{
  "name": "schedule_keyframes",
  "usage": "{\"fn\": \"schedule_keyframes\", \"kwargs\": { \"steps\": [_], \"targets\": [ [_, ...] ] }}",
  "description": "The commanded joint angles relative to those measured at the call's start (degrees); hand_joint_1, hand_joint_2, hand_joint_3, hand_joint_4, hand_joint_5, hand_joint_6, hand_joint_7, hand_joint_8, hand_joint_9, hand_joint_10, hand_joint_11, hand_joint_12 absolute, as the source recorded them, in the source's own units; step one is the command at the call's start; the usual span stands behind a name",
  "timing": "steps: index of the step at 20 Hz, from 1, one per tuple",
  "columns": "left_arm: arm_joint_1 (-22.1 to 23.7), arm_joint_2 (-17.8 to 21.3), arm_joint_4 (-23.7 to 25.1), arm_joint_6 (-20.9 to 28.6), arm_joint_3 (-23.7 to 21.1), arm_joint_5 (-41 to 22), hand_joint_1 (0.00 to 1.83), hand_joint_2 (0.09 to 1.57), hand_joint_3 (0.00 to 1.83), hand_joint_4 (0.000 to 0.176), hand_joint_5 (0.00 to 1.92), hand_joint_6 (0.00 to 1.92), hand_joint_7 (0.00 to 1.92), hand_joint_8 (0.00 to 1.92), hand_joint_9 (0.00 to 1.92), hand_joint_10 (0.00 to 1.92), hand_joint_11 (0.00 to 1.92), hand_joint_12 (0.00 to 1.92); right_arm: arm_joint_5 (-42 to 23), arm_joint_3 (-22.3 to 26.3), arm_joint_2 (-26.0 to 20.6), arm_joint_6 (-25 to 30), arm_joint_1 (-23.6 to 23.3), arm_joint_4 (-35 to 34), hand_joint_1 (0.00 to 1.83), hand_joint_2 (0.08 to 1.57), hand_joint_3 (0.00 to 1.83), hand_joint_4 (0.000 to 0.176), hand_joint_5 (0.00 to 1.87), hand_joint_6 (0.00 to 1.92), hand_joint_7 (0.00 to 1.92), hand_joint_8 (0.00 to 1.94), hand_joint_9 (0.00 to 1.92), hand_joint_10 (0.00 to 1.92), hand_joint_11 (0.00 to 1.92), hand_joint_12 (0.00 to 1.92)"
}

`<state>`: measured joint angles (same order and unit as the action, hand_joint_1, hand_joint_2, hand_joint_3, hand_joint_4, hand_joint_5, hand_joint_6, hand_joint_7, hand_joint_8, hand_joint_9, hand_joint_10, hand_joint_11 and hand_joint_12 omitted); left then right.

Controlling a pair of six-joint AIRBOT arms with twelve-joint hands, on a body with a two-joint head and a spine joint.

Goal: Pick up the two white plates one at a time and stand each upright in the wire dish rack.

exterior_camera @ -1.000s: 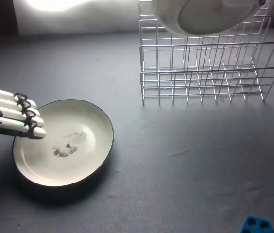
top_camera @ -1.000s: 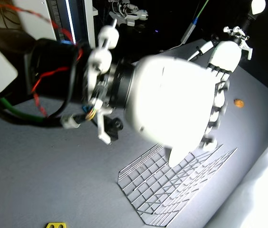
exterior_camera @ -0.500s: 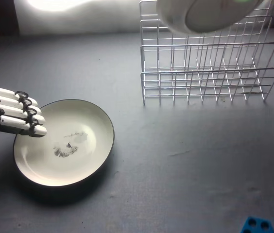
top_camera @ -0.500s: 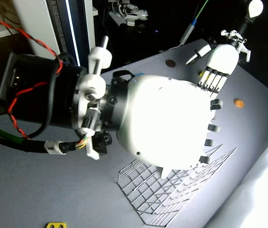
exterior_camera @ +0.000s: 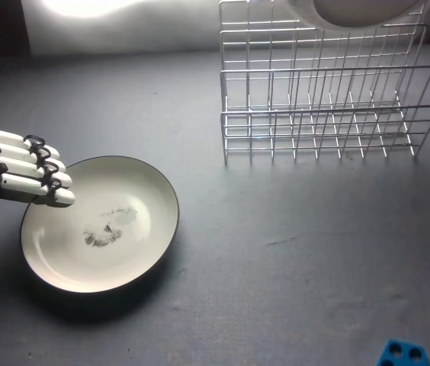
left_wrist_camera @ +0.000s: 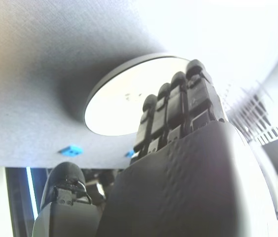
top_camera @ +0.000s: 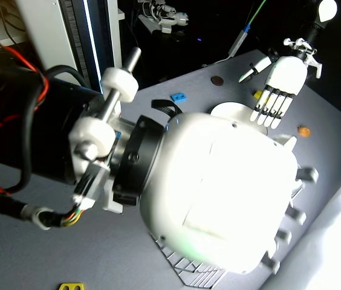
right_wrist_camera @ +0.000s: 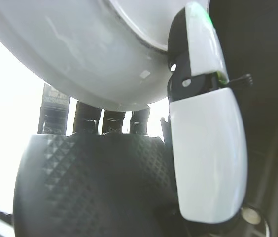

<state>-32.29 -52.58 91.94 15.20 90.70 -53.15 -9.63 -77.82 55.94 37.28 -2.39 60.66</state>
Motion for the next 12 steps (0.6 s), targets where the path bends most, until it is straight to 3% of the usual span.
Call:
{"fn": "schedule_keyframes", "kwargs": {
  "steps": [1, 4, 12],
  "targets": [
    [0.7, 0.4, -3.0, 0.3, 0.5, -1.1, 0.00, 1.08, 0.00, 0.000, 0.05, 0.01, 0.03, 0.00, 0.00, 0.00, 0.00, 0.00, -2.2, -0.4, -0.3, 0.9, -1.1, -1.9, 1.21, 1.13, 0.00, 0.019, 0.91, 1.12, 1.01, 0.93, 1.25, 0.02, 0.80, 1.15],
    [0.8, 0.4, -3.0, 0.3, 0.6, -1.1, 0.00, 1.08, 0.00, 0.000, 0.05, 0.00, 0.02, 0.00, 0.00, 0.00, 0.00, 0.00, -2.1, -0.4, -0.3, 1.4, -1.2, -1.9, 1.22, 1.12, 0.00, 0.020, 0.94, 1.07, 1.04, 0.88, 1.27, 0.03, 0.82, 1.13],
    [0.8, 0.4, -3.0, 0.4, 0.7, -1.2, 0.00, 1.07, 0.00, 0.000, 0.03, 0.00, 0.01, 0.00, 0.00, 0.00, 0.00, 0.00, -2.2, 0.2, -0.3, 1.8, -2.6, -1.9, 1.21, 1.14, 0.00, 0.016, 0.89, 1.14, 1.00, 0.95, 1.25, 0.01, 0.80, 1.15]
  ]
}}
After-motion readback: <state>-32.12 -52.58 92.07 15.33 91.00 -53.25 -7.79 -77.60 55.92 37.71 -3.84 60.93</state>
